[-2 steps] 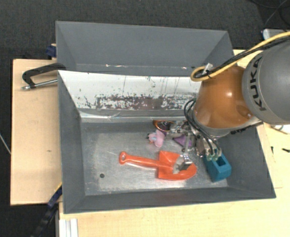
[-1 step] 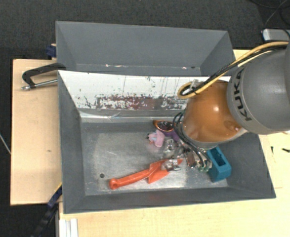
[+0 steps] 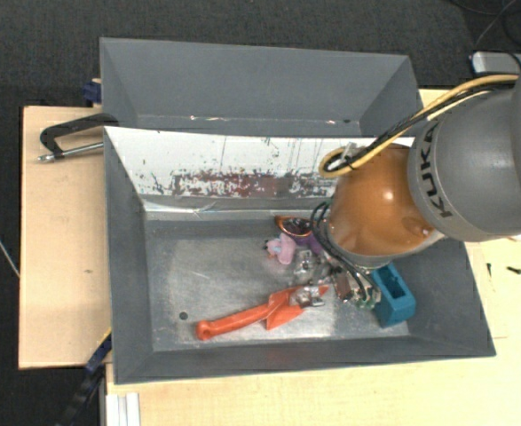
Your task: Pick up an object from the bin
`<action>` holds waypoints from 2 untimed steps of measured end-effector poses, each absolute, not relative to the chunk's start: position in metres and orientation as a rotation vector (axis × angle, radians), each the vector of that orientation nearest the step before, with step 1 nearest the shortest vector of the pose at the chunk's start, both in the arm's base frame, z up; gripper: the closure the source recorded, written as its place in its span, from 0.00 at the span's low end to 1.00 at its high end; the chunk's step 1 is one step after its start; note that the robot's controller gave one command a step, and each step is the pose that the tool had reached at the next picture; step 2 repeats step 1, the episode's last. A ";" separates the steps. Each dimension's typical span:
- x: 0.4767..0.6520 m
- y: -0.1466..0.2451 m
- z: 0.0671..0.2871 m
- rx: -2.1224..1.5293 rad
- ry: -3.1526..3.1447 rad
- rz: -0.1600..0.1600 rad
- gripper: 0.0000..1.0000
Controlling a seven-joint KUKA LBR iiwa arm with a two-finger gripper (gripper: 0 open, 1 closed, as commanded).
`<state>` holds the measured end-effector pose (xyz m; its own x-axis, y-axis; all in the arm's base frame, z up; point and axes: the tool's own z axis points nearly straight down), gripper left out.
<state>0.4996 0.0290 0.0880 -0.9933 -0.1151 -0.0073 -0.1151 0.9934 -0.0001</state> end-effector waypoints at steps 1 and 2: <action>0.525 0.046 0.264 -0.218 3.121 0.002 1.00; 0.525 0.046 0.264 -0.218 3.121 0.002 1.00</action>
Offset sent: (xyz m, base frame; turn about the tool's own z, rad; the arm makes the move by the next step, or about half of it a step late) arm 0.0000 0.0000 0.0000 0.0000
